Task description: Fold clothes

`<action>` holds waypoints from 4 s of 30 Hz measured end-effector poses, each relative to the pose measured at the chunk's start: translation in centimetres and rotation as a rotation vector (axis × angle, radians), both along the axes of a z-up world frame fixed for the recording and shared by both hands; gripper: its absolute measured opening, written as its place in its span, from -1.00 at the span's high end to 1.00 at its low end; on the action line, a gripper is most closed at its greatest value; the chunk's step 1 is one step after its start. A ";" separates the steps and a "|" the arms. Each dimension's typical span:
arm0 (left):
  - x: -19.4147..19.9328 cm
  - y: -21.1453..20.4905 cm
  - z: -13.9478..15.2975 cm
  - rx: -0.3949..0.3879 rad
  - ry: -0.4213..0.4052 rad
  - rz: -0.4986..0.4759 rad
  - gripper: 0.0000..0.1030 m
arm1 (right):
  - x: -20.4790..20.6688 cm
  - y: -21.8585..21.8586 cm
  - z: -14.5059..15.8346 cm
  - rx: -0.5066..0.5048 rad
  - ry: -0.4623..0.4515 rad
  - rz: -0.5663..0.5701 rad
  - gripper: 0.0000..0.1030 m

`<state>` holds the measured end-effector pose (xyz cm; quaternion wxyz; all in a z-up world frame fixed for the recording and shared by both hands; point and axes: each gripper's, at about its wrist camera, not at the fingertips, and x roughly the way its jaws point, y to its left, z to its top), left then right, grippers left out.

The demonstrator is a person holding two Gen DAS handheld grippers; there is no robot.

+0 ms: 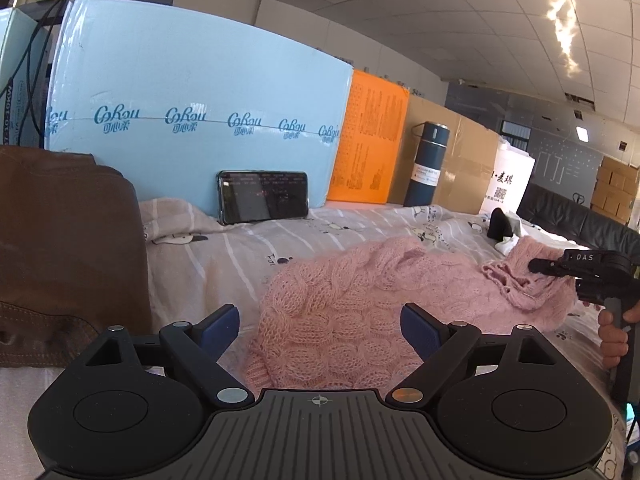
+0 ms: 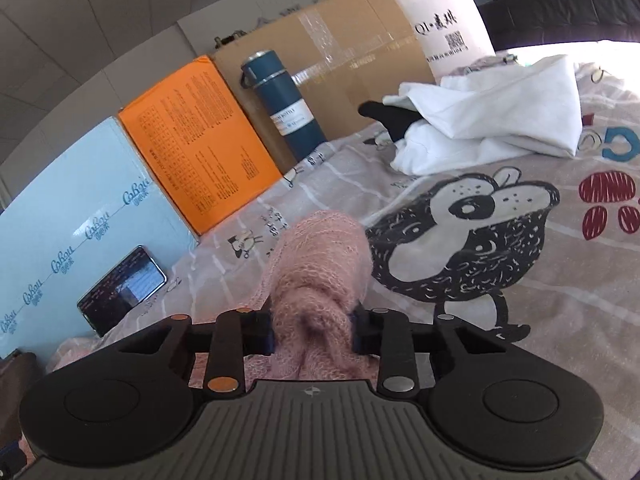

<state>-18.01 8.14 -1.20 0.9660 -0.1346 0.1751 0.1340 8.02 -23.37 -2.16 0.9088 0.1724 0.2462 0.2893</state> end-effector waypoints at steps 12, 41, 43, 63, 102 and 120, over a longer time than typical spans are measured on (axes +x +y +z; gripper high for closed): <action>0.7 -1.0 -0.6 -0.089 -0.006 -0.110 -0.75 | -3.0 -5.0 2.7 -0.030 -0.217 -0.074 0.54; -1.5 2.4 0.7 -0.301 -0.205 0.214 -0.84 | -18.9 14.6 3.8 -0.320 -0.759 0.430 0.56; -1.8 2.5 0.7 -0.310 -0.223 0.207 -0.84 | -18.0 15.5 3.8 -0.278 -0.616 0.509 0.56; -1.0 1.0 0.3 -0.330 -0.258 0.004 -0.92 | -8.6 5.5 2.9 0.310 0.002 0.662 -0.72; 3.1 -3.0 -2.4 -0.461 -0.059 0.106 -0.99 | -4.5 5.5 -2.4 0.267 0.188 0.447 -0.98; 7.6 -11.2 5.5 -0.021 -0.140 0.027 0.32 | -3.5 -1.3 0.0 0.471 0.083 0.422 0.29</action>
